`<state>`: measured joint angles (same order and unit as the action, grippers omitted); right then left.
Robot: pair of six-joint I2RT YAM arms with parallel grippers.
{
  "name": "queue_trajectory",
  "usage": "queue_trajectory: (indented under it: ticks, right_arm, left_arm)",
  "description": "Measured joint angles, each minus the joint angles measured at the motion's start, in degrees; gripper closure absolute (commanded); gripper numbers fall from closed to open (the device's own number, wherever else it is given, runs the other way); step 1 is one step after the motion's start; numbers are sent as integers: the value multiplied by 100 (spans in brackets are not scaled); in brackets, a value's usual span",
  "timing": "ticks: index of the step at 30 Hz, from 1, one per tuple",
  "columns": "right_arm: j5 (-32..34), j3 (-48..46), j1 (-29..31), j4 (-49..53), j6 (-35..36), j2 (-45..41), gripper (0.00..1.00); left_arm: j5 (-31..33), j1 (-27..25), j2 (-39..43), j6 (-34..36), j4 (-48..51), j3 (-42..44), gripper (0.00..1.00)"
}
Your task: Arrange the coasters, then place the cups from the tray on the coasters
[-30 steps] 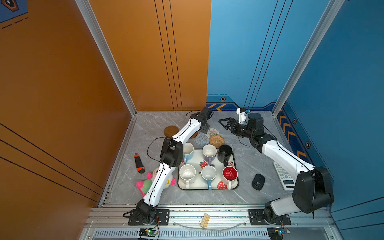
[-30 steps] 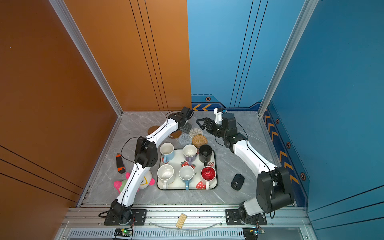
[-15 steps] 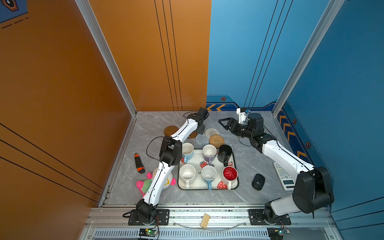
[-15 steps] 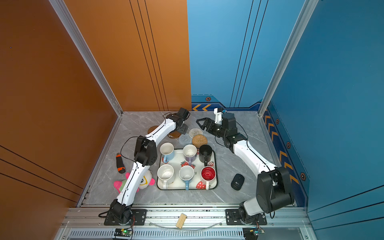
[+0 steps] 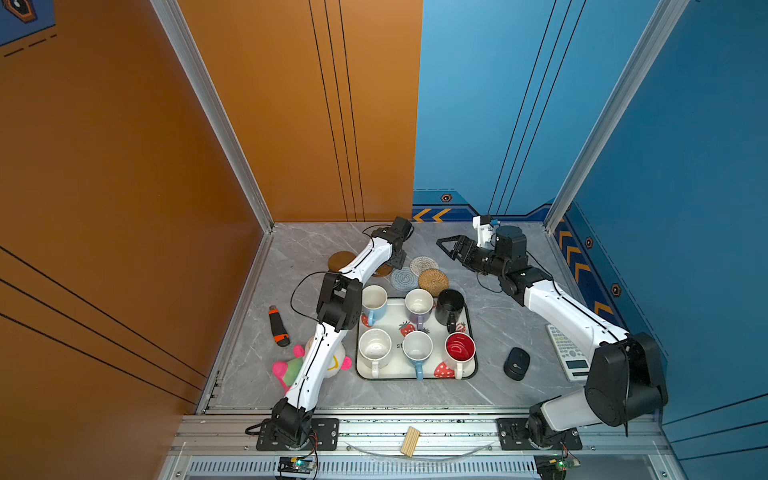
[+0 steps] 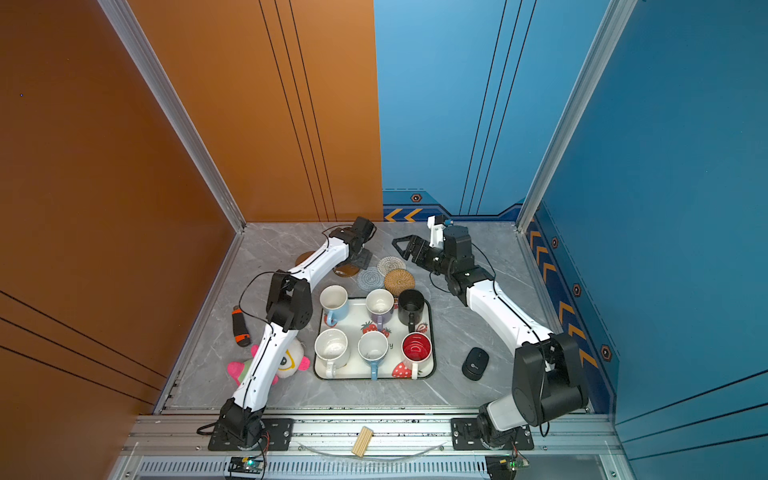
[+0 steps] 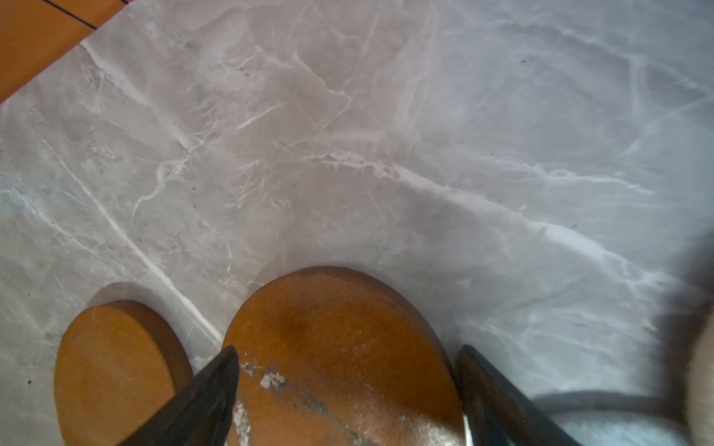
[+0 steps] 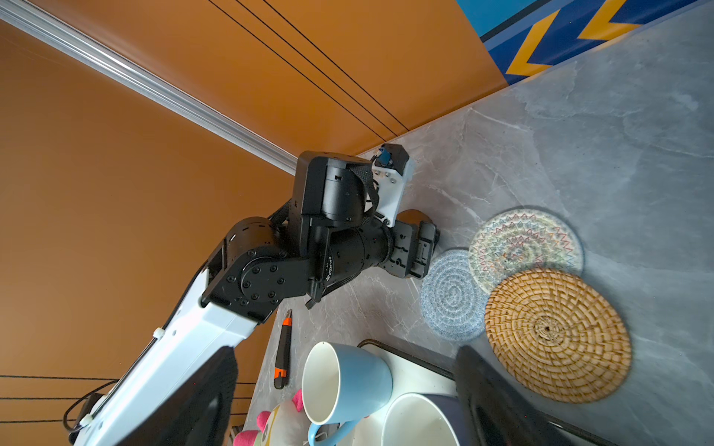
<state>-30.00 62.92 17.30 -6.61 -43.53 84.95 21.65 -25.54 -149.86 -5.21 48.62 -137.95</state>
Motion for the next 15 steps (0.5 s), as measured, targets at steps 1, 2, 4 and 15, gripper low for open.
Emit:
queue_trajectory:
  ticks: [1,2,4,15]
  right_arm:
    - [0,0,0,0,2,4,13]
    - [0,0,0,0,0,7,13]
    - [0,0,0,0,2,11,13]
    - [-2,0,28,0,2,17,14]
  left_arm:
    - [2,15,9,2,-7,17,12]
    - [2,35,20,2,-11,35,12]
    - [11,66,44,4,-17,76,12]
    - [136,114,146,94,-66,267,12]
